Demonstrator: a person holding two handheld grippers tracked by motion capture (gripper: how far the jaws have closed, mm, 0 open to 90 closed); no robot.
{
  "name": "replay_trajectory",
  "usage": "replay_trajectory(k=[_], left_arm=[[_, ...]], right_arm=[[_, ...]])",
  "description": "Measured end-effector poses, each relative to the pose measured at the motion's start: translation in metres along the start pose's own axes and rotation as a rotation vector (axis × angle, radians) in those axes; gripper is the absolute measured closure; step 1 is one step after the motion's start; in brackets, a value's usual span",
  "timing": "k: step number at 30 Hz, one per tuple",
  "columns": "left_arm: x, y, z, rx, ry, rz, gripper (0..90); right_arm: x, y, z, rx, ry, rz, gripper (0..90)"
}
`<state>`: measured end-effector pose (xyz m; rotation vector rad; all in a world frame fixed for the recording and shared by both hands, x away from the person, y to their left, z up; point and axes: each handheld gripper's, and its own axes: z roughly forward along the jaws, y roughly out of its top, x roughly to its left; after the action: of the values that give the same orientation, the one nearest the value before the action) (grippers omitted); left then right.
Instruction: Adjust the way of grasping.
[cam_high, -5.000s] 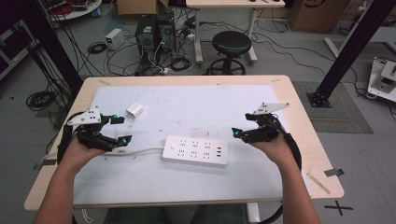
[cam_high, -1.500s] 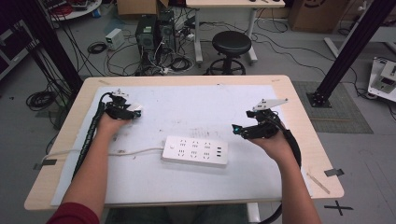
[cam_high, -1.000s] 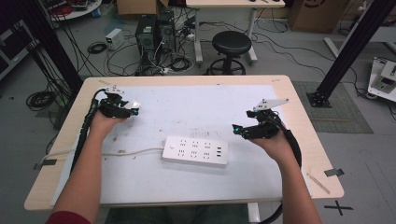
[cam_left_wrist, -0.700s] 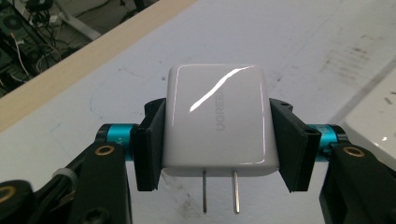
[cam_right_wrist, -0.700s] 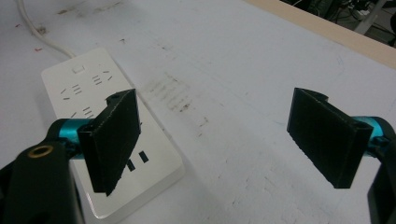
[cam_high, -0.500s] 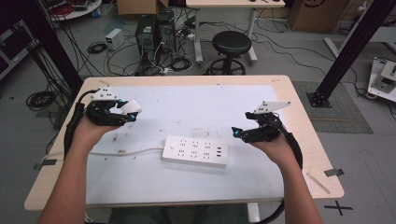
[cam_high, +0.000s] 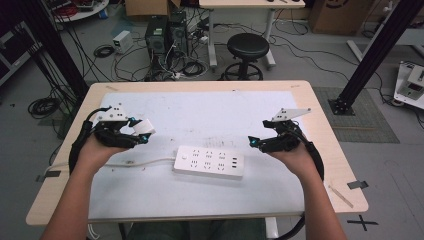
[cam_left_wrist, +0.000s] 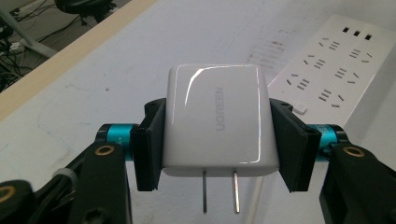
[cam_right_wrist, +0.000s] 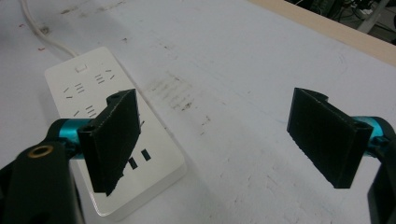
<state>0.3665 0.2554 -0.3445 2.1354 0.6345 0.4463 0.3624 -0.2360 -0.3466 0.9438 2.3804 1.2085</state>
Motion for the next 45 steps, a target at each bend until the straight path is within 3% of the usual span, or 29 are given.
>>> replay_trajectory(k=[10,11,13,14,20,22,23,27,28,32,38,39,40,44,45], left_arm=[[-0.017,0.004,0.004,-0.037,-0.065,0.050,42.5],[-0.028,0.005,0.008,-0.056,-0.099,0.096,42.4],[-0.028,0.005,0.008,-0.056,-0.099,0.096,42.5],[-0.034,0.005,0.012,-0.058,-0.115,0.122,42.5],[-0.060,0.009,0.029,-0.075,-0.172,0.178,42.5],[-0.060,0.009,0.029,-0.075,-0.172,0.178,42.5],[-0.076,0.011,0.041,-0.095,-0.205,0.211,42.5],[-0.079,0.011,0.043,-0.102,-0.209,0.214,42.5],[-0.089,0.013,0.050,-0.114,-0.224,0.240,42.5],[-0.104,0.017,0.060,-0.138,-0.221,0.285,42.5],[-0.109,0.018,0.064,-0.156,-0.226,0.291,42.5],[-0.122,0.017,0.070,-0.179,-0.213,0.347,42.5],[-0.128,0.017,0.072,-0.185,-0.197,0.385,42.5],[-0.134,0.016,0.073,-0.198,-0.185,0.409,42.5],[-0.139,0.015,0.073,-0.214,-0.169,0.433,42.5]], right_arm=[[0.007,0.003,-0.001,0.001,0.018,-0.013,17.6],[0.014,0.004,-0.003,0.004,0.039,-0.009,17.6],[0.017,0.005,-0.002,0.007,0.041,-0.008,17.6],[0.017,0.005,-0.002,0.007,0.041,-0.008,17.6],[0.034,0.006,-0.001,0.016,0.066,-0.026,17.6],[0.036,0.005,0.000,0.015,0.075,-0.029,17.6],[0.042,0.004,0.003,0.017,0.092,-0.026,17.6],[0.045,0.003,0.005,0.016,0.107,-0.024,17.6],[0.045,0.003,0.005,0.016,0.107,-0.024,17.6],[0.057,0.001,0.013,0.021,0.159,0.003,17.6],[0.063,-0.001,0.018,0.020,0.183,0.015,17.6],[0.063,-0.001,0.018,0.020,0.183,0.015,17.6],[0.074,-0.007,0.026,-0.008,0.226,0.043,17.6],[0.079,-0.008,0.029,-0.014,0.254,0.052,17.6],[0.080,-0.009,0.031,-0.016,0.273,0.059,17.6]])
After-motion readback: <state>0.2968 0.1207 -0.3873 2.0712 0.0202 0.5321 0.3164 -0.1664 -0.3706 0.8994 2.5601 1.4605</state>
